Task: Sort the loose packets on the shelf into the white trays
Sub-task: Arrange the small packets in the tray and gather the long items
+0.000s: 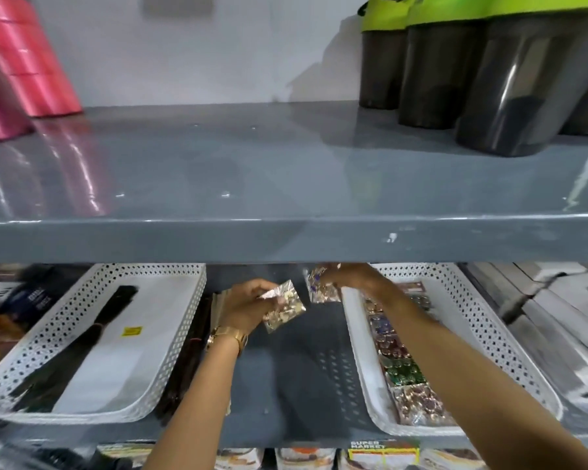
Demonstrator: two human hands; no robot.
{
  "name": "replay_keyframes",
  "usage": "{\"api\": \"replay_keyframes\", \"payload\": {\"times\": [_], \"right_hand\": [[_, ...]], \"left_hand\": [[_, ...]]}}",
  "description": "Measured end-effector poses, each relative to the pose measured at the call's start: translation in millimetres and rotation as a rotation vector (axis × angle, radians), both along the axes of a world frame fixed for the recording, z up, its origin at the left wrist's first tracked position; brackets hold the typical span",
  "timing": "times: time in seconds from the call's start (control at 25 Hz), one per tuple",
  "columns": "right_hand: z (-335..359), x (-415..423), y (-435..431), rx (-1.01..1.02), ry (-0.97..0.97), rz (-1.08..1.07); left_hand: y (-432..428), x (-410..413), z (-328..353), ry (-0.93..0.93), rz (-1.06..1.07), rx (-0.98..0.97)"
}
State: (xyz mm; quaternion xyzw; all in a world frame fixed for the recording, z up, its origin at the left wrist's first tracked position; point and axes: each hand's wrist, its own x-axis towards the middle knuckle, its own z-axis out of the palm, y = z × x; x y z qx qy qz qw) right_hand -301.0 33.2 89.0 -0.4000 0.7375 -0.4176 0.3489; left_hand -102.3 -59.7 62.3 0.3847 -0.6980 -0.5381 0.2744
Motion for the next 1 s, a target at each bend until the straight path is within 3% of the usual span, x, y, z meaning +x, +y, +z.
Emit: {"api": "replay_keyframes", "payload": {"times": [0.04, 0.12, 0.2, 0.36, 0.48, 0.84, 1.0], "right_hand": [[7.7, -13.9, 16.2, -0.014, -0.110, -0.051], [14.7, -42.4, 52.9, 0.049, -0.148, -0.150], [17.3, -71.2, 88.8, 0.122, -0.078, -0.281], [13.0, -96.1, 149.8, 0.273, 0.100, -0.385], [-11.6, -86.1, 175.0, 0.423, 0.059, -0.404], [-55.2, -54.7, 180.9, 0.559, 0.553, -0.536], [-60.6, -46.8, 172.0, 0.607, 0.617, -0.617]], "left_hand": [[4.5, -8.9, 7.7, 0.028, -0.054, -0.005], [16.0, -29.4, 16.6, 0.074, -0.195, 0.015], [37.5, -59.8, 14.8, 0.035, -0.370, 0.015], [91.7, -116.8, -11.1, -0.212, -0.612, -0.145], [115.0, -143.2, -30.2, -0.376, -0.635, -0.227], [129.7, -155.2, -41.4, -0.604, -0.676, -0.479], [129.8, -153.8, -44.4, -0.662, -0.665, -0.563]]}}
